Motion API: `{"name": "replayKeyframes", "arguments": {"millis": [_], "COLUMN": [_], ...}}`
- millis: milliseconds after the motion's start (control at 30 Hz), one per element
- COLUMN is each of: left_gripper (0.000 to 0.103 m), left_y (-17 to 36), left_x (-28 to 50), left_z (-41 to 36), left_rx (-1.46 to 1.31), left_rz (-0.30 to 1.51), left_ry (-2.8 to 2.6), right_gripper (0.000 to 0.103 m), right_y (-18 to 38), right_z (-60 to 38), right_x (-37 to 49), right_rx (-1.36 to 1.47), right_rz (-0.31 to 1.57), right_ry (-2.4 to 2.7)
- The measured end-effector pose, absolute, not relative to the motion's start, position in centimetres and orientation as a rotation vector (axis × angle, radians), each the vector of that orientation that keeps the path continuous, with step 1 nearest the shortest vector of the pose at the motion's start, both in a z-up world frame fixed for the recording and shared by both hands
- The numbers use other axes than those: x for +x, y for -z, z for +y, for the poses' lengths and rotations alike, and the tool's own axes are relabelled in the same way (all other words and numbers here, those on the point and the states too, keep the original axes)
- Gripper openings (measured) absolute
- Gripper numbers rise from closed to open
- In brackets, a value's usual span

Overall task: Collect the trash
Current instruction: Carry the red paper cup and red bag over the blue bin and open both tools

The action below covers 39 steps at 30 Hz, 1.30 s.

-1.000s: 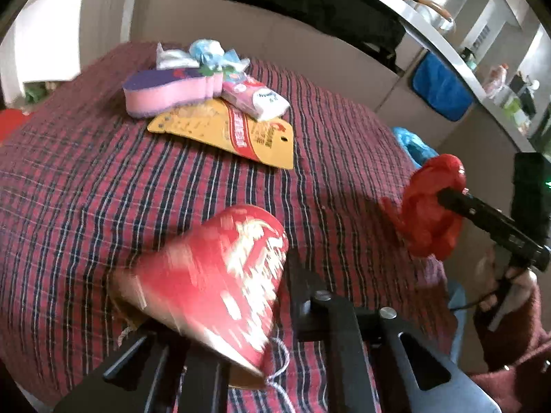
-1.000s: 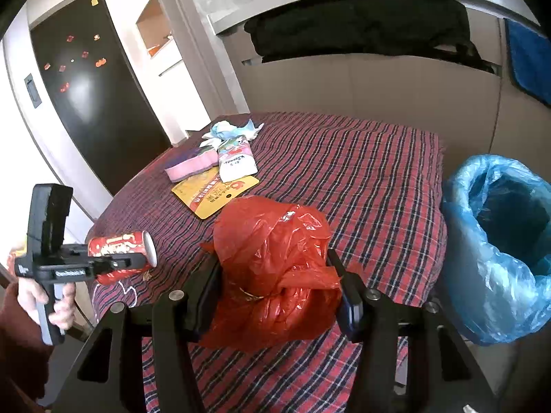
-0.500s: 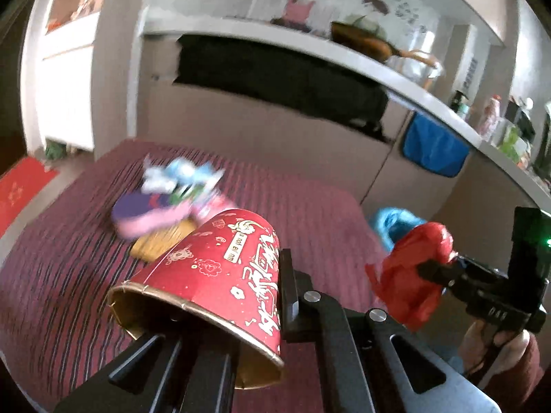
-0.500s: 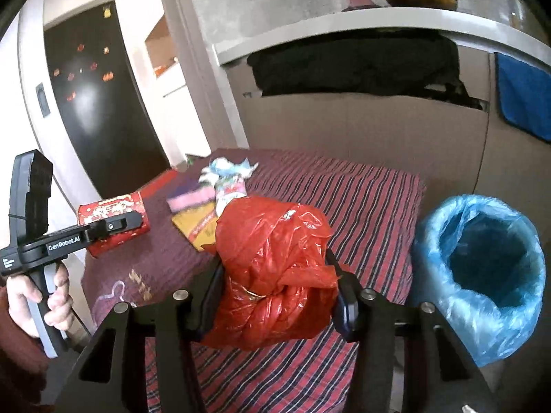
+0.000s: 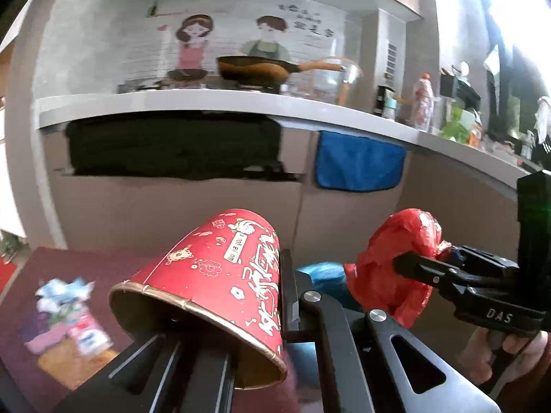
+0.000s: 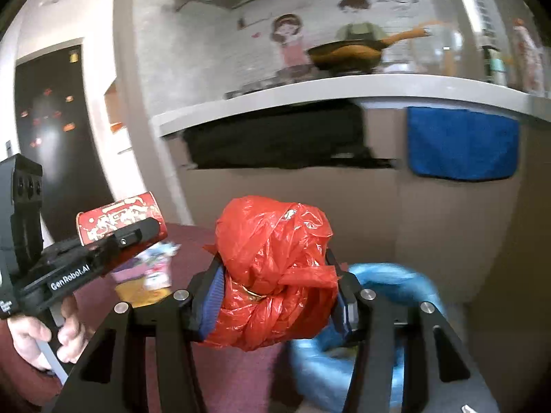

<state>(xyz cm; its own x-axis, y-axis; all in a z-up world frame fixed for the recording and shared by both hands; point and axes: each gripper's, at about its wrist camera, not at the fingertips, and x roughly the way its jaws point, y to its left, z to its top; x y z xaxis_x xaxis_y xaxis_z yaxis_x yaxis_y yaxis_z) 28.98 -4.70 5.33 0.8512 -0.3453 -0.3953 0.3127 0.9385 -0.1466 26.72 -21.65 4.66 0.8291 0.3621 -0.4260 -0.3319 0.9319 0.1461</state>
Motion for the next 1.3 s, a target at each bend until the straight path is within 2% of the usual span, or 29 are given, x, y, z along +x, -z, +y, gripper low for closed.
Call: {"name": "replayKeyframes", "arguments": {"millis": [300, 933, 1000, 1067, 1133, 1233, 1300], "left_gripper": [0.002, 0.002, 0.006, 0.019, 0.039, 0.045, 0.045], "left_y": [-2.3, 4.4, 4.8, 5.3, 5.6, 6.1, 6.2], "left_x": [33.3, 38.2, 39.0, 39.7, 40.0, 40.0, 39.8], "left_z": [-12.0, -15.7, -15.9, -16.1, -16.1, -15.8, -15.6], "left_rx": [-0.025, -0.036, -0.051, -0.049, -0.051, -0.053, -0.054], "left_rz": [0.474, 0.620, 0.644, 0.695, 0.724, 0.759, 0.773], "left_ry": [0.376, 0.430, 0.458, 0.473, 0.485, 0.493, 0.495], "right_gripper": [0.049, 0.049, 0.049, 0.052, 0.056, 0.067, 0.067], "right_y": [-2.5, 4.2, 4.6, 4.9, 5.3, 6.0, 6.1], "right_z": [-27.6, -31.7, -31.9, -32.2, -32.5, -32.7, -32.6], "right_x": [29.0, 34.9, 35.6, 36.0, 36.5, 36.9, 36.7], "right_rx": [0.067, 0.148, 0.150, 0.166, 0.191, 0.207, 0.208], "right_rz": [0.503, 0.656, 0.667, 0.681, 0.717, 0.759, 0.756], "right_ry": [-0.228, -0.176, -0.171, -0.168, -0.157, -0.167, -0.174]}}
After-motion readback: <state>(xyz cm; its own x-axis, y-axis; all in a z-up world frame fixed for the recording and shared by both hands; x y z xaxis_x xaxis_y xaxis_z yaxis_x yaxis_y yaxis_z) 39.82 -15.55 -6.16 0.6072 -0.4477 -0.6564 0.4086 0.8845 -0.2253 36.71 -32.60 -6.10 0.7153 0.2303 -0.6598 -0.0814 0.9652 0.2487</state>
